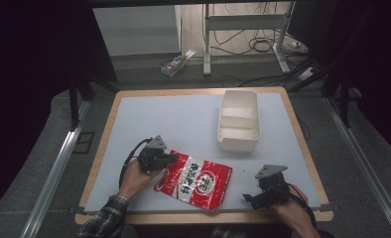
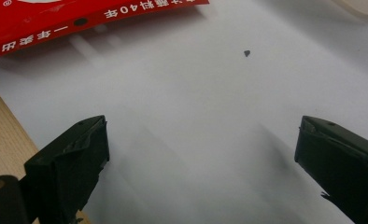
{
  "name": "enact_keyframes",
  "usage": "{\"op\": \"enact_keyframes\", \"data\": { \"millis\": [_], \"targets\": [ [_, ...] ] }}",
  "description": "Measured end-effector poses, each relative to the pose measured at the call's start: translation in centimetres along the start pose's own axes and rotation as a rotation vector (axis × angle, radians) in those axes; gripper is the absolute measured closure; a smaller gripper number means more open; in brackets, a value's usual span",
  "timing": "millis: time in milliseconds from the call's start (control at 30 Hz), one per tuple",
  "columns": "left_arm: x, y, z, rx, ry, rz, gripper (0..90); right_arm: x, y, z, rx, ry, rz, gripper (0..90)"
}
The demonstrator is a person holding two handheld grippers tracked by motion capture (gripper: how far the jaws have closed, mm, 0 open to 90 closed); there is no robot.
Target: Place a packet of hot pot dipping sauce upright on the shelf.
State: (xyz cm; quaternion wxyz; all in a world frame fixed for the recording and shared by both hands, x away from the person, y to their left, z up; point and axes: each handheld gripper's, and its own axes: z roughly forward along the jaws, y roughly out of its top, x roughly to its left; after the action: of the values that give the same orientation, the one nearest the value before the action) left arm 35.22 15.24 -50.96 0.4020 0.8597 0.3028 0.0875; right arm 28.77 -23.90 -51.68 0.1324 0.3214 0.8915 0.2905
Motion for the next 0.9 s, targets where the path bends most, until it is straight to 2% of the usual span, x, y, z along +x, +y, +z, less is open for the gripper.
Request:
{"op": "enact_keyframes", "data": {
  "millis": [167, 400, 500, 700, 900],
  "targets": [
    [0.5, 0.9, 1.5, 0.013, 0.006, -0.001, 89.9, 0.2, 0.1, 0.1, -0.002, 0.006, -0.018, 3.4],
    [1.3, 1.2, 2.7, 0.028, 0.013, 0.005, 89.8, 0.2, 0.1, 0.3, 0.005, 0.011, -0.019, 3.3],
    [1.6, 0.8, 3.8, 0.075, 0.004, 0.008, 89.8, 0.2, 0.1, 0.3, 0.006, 0.01, -0.02, 3.5],
    [1.9, 0.6, 3.8, 0.082, -0.017, -0.012, 89.9, 0.3, 0.1, 0.2, 0.009, 0.009, -0.028, 3.7],
    [1.9, 0.4, 3.4, 0.1, 0.004, -0.031, 90.0, 0.4, 0.0, 0.3, 0.019, 0.012, -0.033, 3.8]
  ]
}}
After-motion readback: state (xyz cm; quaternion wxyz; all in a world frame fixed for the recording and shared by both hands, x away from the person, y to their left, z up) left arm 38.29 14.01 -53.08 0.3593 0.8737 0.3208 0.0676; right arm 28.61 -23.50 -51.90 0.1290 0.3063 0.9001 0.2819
